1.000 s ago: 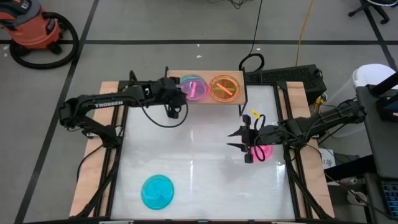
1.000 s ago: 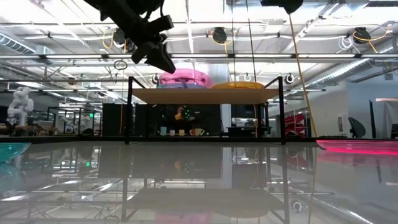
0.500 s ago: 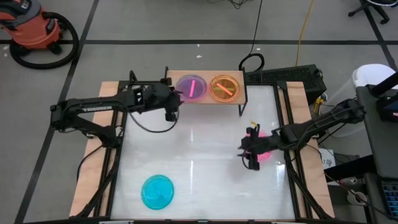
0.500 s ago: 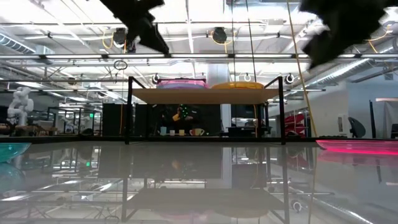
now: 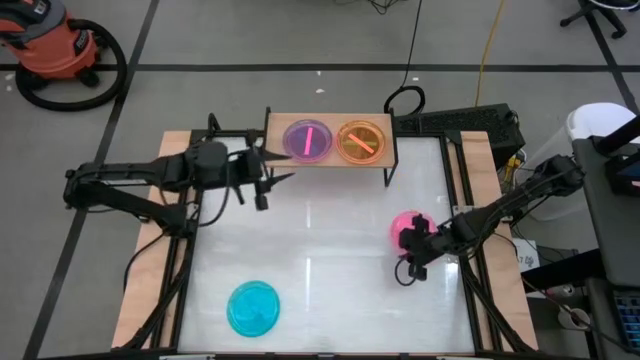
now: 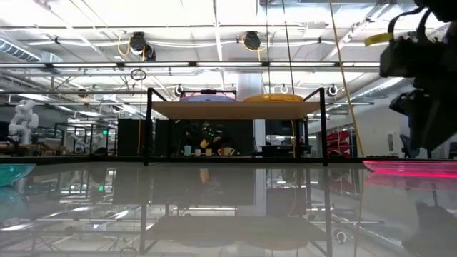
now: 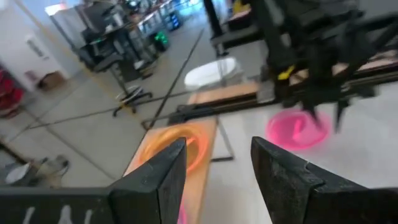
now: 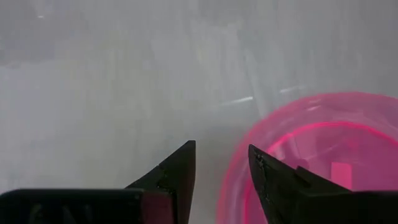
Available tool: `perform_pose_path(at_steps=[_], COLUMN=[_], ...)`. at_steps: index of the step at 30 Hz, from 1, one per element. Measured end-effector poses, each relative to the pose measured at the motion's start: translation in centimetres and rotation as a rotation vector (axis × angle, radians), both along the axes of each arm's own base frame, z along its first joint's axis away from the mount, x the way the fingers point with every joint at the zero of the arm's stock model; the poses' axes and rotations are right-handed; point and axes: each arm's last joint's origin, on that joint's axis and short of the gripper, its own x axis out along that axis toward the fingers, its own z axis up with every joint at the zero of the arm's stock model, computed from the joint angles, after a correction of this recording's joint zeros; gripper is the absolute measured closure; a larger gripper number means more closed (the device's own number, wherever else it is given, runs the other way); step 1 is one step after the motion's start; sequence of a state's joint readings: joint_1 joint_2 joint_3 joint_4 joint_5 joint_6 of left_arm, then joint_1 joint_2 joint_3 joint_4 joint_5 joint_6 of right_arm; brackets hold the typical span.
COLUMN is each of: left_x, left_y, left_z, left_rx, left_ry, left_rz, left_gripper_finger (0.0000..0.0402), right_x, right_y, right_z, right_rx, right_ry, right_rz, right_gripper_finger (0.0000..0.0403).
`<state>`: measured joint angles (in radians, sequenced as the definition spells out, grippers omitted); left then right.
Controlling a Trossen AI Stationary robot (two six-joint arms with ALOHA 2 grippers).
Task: Place and stack plates onto a shelf
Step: Stack the pink plate on top of the pink plate on the shelf
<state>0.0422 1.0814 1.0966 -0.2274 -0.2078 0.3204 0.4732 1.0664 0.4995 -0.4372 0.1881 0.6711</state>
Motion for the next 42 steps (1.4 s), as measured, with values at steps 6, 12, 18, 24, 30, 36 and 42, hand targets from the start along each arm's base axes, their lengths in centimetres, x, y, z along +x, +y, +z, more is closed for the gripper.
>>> perform_pose_path(at_steps=[6, 12, 18, 24, 30, 36, 42], left_x=[0.1, 0.5, 0.4, 0.1, 0.0, 0.0, 0.0], left_y=[-2.3, -4.5, -6.3, -7.8, -8.3, -8.3, -8.3], left_z=[-0.5, -2.2, -3.8, -5.2, -5.6, -5.6, -5.6], left_rx=[-0.015, 0.016, -0.013, -0.028, -0.029, -0.028, -0.028], left_ry=[-0.034, -0.115, -0.129, -0.157, -0.149, -0.149, -0.149], left_rz=[-0.037, -0.073, -0.144, -0.203, -0.205, -0.198, -0.198], left_gripper_finger=[0.0216, 0.0216, 0.0216, 0.0216, 0.0216, 0.0216, 0.0216], right_x=[-0.6, -0.7, -0.7, -0.7, -0.5, 0.3, 1.6], right_y=[0.2, 0.4, 0.4, 0.4, 0.5, 0.9, 1.7], right_z=[-1.0, -2.0, -2.9, -3.2, -2.6, -1.2, 1.4], right_rx=[-0.072, -0.107, -0.173, -0.195, -0.204, -0.205, -0.21], right_ry=[0.014, 0.062, 0.113, 0.134, 0.12, 0.101, 0.061], right_rz=[-0.009, 0.01, -0.006, -0.008, 0.009, 0.038, 0.087], right_gripper_finger=[0.0273, 0.0273, 0.0274, 0.032, 0.0396, 0.04, 0.0402])
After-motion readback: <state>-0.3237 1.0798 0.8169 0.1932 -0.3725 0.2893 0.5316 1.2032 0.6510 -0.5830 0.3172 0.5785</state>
